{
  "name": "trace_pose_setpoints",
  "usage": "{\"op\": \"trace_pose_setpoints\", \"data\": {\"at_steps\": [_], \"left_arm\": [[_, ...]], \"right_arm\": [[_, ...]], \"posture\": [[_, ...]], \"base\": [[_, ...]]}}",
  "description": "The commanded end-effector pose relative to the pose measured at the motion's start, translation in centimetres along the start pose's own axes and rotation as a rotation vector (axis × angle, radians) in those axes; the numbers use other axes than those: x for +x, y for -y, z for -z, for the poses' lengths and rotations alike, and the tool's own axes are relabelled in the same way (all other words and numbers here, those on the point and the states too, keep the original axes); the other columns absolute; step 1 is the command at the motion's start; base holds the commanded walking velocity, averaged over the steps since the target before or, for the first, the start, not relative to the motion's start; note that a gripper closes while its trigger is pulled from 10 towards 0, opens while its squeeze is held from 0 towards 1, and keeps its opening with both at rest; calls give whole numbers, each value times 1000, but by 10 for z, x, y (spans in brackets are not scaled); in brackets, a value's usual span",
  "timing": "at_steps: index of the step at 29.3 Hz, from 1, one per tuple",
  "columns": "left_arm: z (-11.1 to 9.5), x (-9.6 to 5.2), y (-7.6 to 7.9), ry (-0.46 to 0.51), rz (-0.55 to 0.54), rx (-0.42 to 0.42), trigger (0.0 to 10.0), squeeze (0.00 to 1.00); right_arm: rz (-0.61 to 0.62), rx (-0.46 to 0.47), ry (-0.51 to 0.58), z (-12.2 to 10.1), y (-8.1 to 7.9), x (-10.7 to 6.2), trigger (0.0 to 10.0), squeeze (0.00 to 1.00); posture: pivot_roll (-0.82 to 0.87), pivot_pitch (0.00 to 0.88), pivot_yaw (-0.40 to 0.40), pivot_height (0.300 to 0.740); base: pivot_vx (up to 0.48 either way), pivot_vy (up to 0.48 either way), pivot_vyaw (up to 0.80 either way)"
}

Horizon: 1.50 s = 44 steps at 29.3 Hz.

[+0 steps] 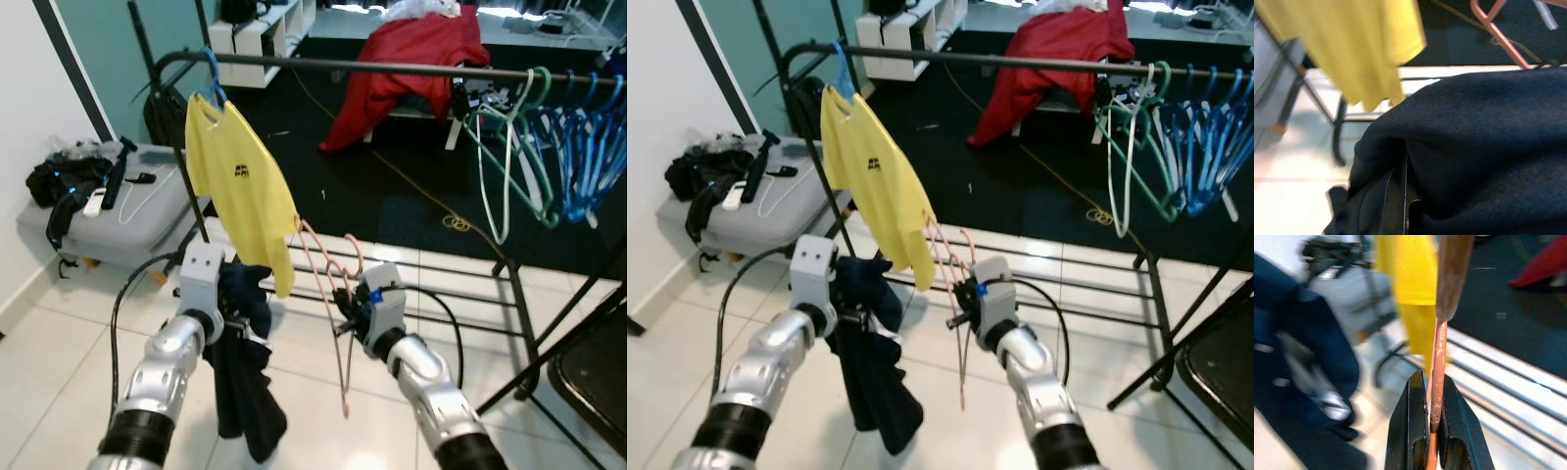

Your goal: Hang hanger

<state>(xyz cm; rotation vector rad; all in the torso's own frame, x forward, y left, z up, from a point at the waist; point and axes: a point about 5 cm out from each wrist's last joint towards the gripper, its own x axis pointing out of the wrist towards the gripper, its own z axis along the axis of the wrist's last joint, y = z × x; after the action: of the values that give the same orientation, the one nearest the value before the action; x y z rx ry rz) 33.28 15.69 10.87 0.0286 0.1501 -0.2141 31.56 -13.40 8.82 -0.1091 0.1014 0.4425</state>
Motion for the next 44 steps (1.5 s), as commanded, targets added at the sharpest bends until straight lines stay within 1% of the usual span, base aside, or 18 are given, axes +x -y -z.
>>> {"op": "trace_pose_setpoints", "data": {"at_steps": [1,4,5,8,12,16,17,20,22,25,32,44], "left_arm": [[-8,-1,-11,36,-16,25,10000,0],[-10,0,-13,41,-21,30,10000,0],[-10,0,-16,39,-24,36,10000,0],[-9,0,-21,32,-34,54,10000,0],[-9,0,-21,33,-32,55,10000,0],[-8,0,-17,37,-17,55,10000,0],[-7,0,-14,41,-10,44,10000,0],[-6,-1,-9,48,7,25,10000,0],[-6,-1,-9,48,7,25,10000,0],[-6,-1,-4,50,27,28,10000,0],[-7,-1,-3,53,40,28,10000,0],[-8,-1,-3,54,44,26,10000,0]], "right_arm": [[-28,-18,28,-7,-5,3,10000,0],[-50,-47,35,-8,-5,3,10000,0],[-56,-73,35,-9,-5,3,10000,0],[-59,-101,37,-9,-3,4,10000,0],[-57,-100,35,-9,-3,4,10000,0],[-58,-84,24,-6,-3,4,10000,0],[-60,-76,21,-4,-4,3,10000,0],[-69,-62,19,-3,-8,4,10000,0],[-69,-62,19,-3,-8,4,10000,0],[-73,-60,26,-4,-11,6,10000,0],[-73,-55,31,-5,-12,7,10000,0],[-81,-39,35,-5,-17,9,10000,0]], "posture": [[-78,82,30,740],[-78,75,27,740],[-79,70,28,740],[-80,64,30,740],[-80,64,30,740],[-77,55,25,740],[-74,54,19,740],[-74,52,21,740],[-74,52,21,740],[-72,52,20,740],[-71,51,21,740],[-66,53,22,740]], "base": [[0,0,0],[0,0,0],[0,0,0],[0,0,0],[0,0,0],[0,0,0],[0,0,0],[0,354,0],[0,394,0],[0,371,0],[0,368,0],[0,467,0]]}}
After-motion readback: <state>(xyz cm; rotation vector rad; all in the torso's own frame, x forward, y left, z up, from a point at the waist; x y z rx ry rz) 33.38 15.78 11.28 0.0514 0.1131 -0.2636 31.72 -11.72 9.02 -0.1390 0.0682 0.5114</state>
